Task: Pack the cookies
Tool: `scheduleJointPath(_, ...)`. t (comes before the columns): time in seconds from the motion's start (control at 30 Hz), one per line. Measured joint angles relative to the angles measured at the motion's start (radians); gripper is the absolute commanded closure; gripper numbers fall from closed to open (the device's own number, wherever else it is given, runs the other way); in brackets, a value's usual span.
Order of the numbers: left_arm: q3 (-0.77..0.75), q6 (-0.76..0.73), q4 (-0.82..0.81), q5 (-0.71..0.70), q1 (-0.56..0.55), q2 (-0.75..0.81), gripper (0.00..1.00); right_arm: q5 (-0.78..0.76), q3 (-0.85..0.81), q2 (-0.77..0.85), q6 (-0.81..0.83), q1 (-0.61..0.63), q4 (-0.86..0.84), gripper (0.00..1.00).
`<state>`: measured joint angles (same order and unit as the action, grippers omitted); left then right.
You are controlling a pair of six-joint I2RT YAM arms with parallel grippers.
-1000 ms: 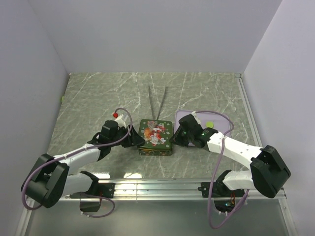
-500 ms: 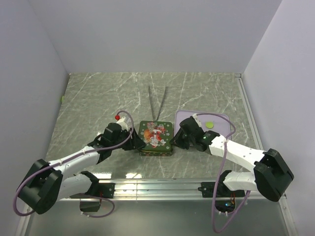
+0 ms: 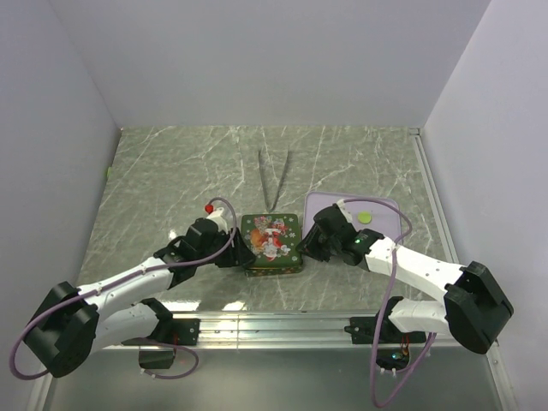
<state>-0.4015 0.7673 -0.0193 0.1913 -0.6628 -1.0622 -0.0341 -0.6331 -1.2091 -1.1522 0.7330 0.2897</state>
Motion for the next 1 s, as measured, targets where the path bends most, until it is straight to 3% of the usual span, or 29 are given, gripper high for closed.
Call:
scheduleJointPath(0.3, -0.033, 0.003, 0.066, -0.060, -0.080, 0.001, 0.35, -0.012, 0.000, 0.005, -0.005, 0.000, 0.004, 0.62)
scheduleJointPath(0.5, -0.063, 0.004, 0.126, -0.100, -0.137, 0.001, 0.33, -0.019, -0.002, 0.006, -0.007, 0.000, 0.004, 0.53)
scheduleJointPath(1.0, -0.155, 0.005, 0.229, -0.148, -0.263, -0.063, 0.24, -0.037, 0.004, -0.001, -0.004, 0.001, 0.035, 0.51)
